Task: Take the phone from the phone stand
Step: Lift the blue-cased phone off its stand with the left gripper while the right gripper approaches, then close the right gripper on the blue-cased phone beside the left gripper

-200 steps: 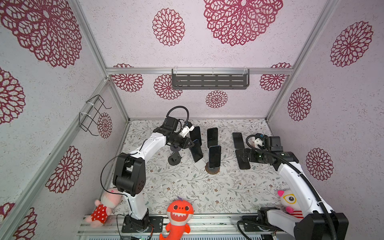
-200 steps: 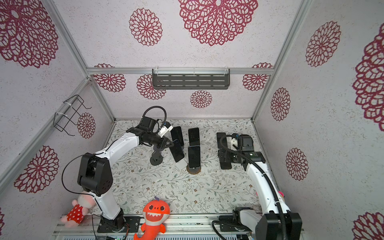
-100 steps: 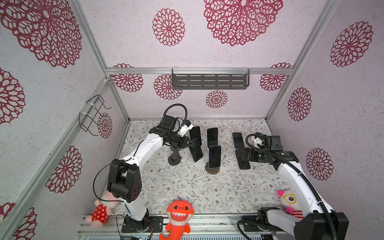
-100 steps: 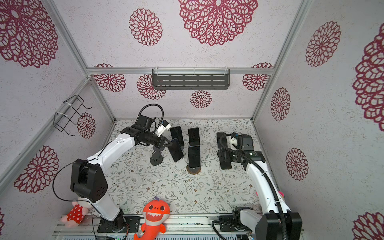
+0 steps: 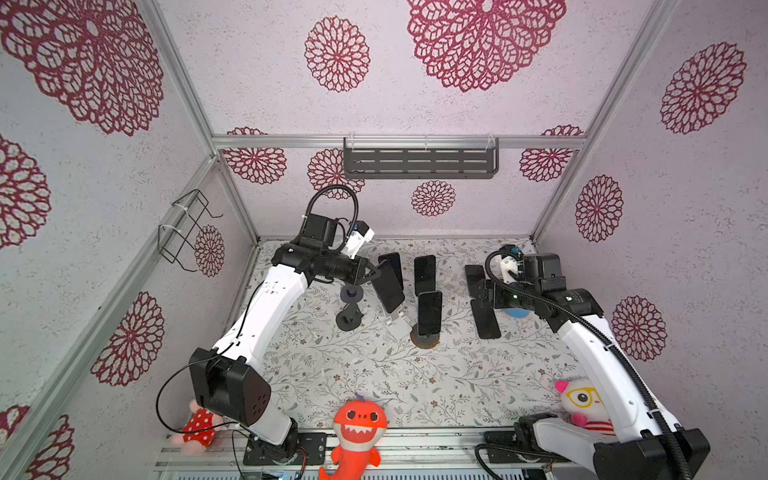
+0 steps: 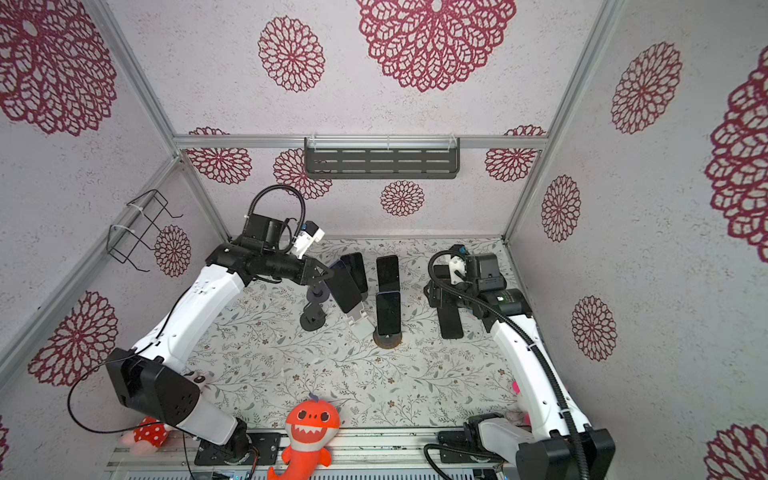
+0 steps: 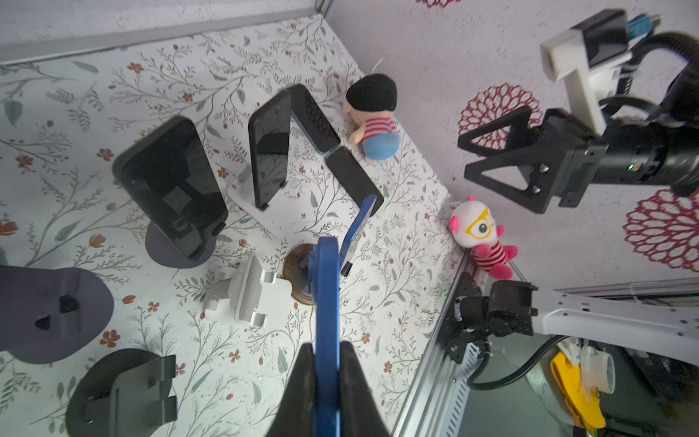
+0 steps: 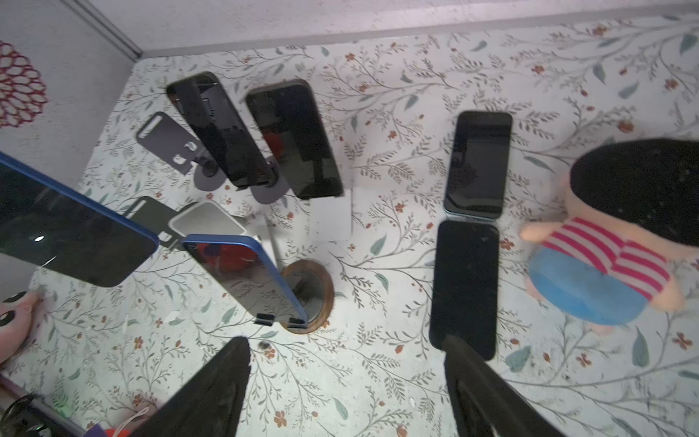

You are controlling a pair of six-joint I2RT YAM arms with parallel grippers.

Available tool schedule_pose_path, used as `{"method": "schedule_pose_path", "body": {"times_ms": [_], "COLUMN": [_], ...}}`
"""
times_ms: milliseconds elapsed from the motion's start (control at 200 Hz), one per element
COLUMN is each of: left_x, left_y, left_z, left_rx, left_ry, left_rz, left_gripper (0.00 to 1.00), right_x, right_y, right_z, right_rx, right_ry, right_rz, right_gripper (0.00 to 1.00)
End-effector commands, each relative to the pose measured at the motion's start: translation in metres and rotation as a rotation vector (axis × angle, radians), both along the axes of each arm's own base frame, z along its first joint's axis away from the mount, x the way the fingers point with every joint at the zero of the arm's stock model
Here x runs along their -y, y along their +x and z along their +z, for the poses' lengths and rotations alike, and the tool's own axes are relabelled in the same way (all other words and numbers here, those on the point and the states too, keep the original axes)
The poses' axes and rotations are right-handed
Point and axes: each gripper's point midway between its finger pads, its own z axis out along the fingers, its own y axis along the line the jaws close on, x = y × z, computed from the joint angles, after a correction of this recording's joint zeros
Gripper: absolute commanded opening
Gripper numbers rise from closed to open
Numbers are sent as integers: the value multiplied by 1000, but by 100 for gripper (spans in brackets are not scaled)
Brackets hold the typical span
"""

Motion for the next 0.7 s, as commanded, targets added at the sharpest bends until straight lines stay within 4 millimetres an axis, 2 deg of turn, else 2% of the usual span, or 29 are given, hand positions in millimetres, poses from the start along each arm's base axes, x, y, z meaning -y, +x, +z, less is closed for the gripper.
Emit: {"method": "schedule_pose_path", "body": {"times_ms": [0,105,285,490,696], "left_x": [-3,1,8,4,-5], "left_y": [-15,-18,-24,-23,-15], "left_z": [27,34,27,3,-8], "left_rx": [-124,-225,-338,-450,-474], "left_ry": [-121,-212,-293,-364,-383], "left_rz": [16,5,-49,-104,-103], "left_gripper": [0,0,0,0,0], "right_x": [-19,-49,-111,-151,-188], "right_y": [0,-2,-13,-14,-15], "right_z": [24,41,60,51,42], "right_rx": [38,70,102,77,102], "right_ry": [-14,-4,29,-49,-101], "right_rz": [34,124,321,443,538], "right_gripper": [82,82,87,95,96]}}
